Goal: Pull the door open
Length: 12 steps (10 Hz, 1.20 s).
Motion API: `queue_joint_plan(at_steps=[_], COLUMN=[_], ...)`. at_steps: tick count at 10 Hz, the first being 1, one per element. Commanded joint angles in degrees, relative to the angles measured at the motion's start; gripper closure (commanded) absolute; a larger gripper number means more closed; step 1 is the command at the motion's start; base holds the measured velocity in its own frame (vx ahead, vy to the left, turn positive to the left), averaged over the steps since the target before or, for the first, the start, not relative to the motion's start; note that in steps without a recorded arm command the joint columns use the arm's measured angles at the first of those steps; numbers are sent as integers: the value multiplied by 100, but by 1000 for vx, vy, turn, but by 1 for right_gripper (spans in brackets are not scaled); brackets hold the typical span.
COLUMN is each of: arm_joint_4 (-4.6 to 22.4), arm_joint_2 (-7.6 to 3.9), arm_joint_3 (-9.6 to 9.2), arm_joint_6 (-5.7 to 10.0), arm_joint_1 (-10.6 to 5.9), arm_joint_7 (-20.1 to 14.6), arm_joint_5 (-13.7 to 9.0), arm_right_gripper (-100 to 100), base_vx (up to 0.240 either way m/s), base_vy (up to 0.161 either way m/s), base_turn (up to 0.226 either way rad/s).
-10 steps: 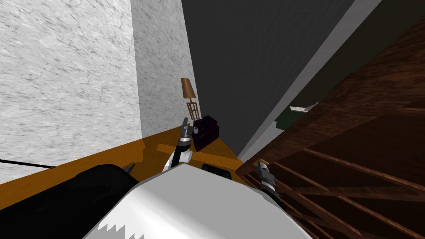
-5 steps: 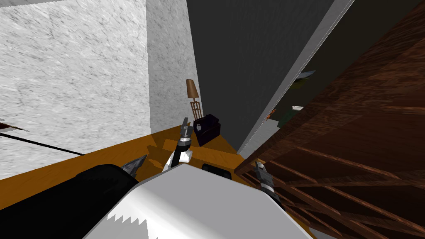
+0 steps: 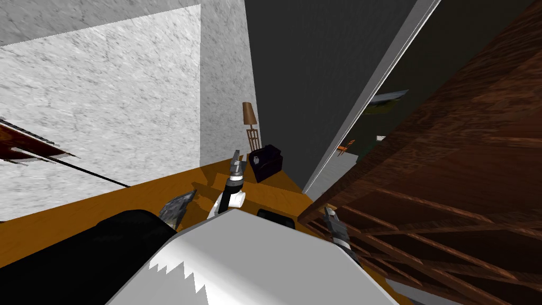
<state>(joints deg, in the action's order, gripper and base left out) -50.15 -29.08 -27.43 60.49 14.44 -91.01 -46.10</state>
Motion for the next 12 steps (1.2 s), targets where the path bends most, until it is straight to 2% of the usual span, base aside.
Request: queue_joint_plan(at_steps=[1, 4, 5, 6, 12], arm_joint_4=[-54, -61, -47, 21, 256], arm_joint_2=[-82, -214, -172, -215, -429], arm_joint_3=[-122, -340, -305, -400, -692], arm_joint_6=[94, 282, 229, 330, 753], arm_joint_1=[75, 154, 126, 153, 206], arm_joint_7=[-90, -262, -217, -309, -645], arm_joint_5=[76, 221, 199, 240, 371], arm_right_gripper=[100, 100, 100, 100, 100], base_vx=[-232, -253, -116, -139, -222], base_vy=[-51, -41, 1, -2, -43], base_turn=[92, 86, 14, 128, 147])
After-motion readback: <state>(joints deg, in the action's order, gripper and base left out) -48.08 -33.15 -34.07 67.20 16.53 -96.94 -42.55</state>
